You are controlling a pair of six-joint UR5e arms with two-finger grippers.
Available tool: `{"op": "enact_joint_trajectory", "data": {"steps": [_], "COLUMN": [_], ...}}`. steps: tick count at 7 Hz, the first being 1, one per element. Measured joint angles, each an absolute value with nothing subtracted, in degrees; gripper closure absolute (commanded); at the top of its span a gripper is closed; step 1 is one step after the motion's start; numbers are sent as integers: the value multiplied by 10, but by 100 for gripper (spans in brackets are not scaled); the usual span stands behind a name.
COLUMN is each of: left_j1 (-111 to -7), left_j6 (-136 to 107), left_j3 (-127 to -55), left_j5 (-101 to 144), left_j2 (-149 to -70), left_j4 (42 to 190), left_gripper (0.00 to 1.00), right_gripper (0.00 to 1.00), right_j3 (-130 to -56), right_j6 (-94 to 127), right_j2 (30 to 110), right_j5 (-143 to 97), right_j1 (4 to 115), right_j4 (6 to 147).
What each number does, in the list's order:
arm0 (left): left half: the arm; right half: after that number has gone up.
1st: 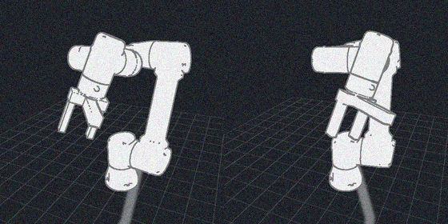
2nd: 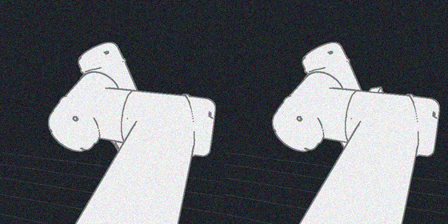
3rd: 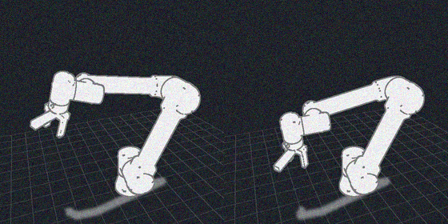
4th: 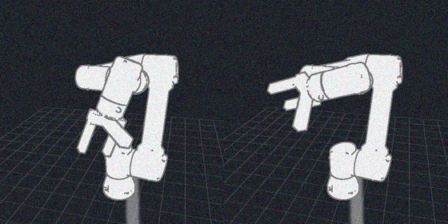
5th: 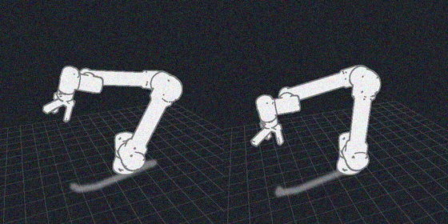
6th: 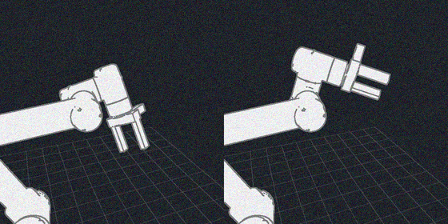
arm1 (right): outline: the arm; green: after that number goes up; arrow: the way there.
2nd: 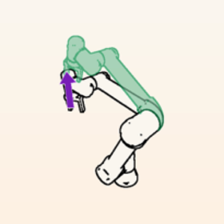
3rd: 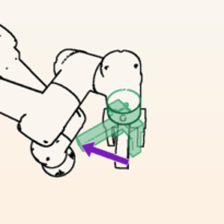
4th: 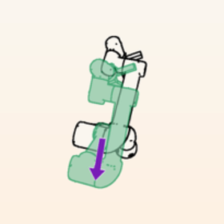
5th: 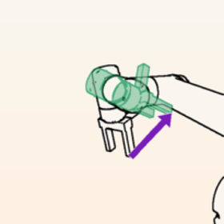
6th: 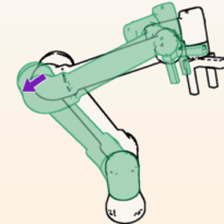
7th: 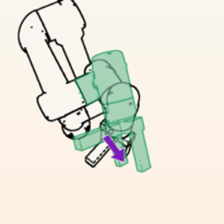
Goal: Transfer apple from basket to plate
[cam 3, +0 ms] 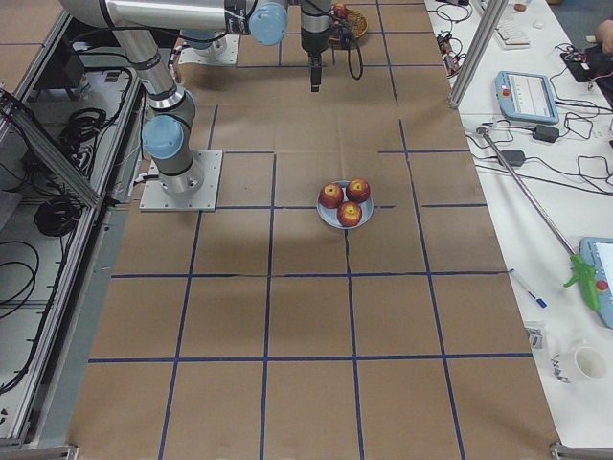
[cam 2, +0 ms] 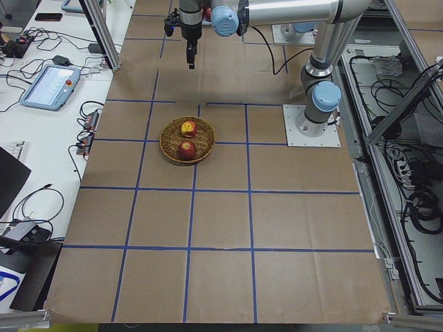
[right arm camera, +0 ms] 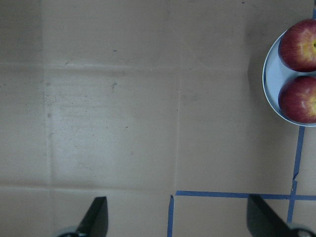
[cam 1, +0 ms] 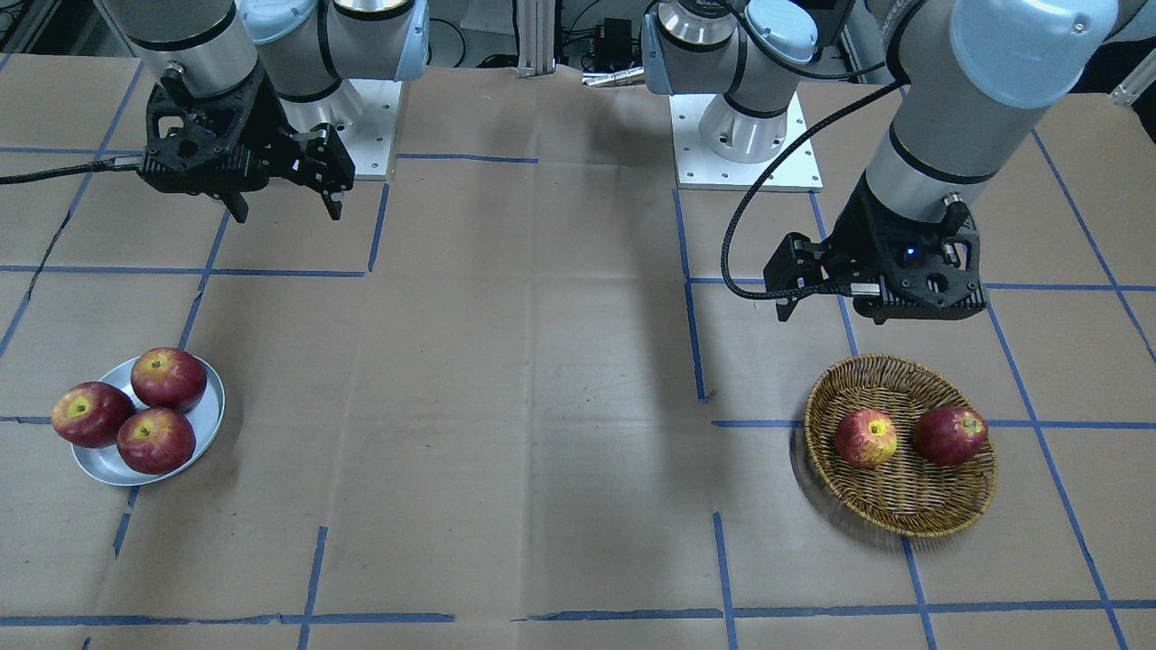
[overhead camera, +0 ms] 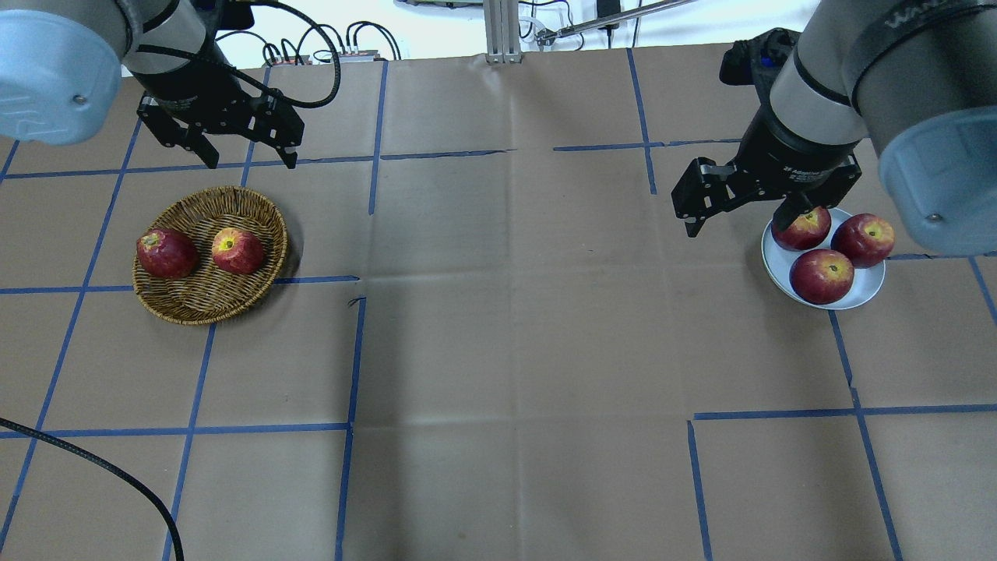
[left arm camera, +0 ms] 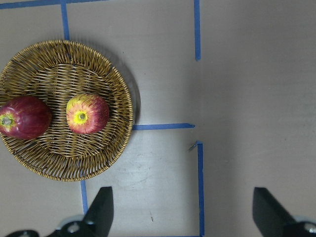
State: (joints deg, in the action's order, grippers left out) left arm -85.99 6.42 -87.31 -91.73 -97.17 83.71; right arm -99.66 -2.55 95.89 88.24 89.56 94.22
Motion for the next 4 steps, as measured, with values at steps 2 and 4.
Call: {"op": "enact_joint_trajectory", "data": {"steps": [2, 4], "left_j1": [-853, -843], "left_j6": [68, 89], "left_j3": [-877, -878], "left_j5": [-918, -915], "left_j2": [-971, -969], "left_j4": [832, 835], "left_gripper": [0, 0], "right_gripper": [0, 0], "right_j3": [-997, -997], "right_j6": [-25, -26], "right_j2": [959, 959], "right_j5": [882, 882], "right_j1": [896, 896], "right_j4": [942, 942]}}
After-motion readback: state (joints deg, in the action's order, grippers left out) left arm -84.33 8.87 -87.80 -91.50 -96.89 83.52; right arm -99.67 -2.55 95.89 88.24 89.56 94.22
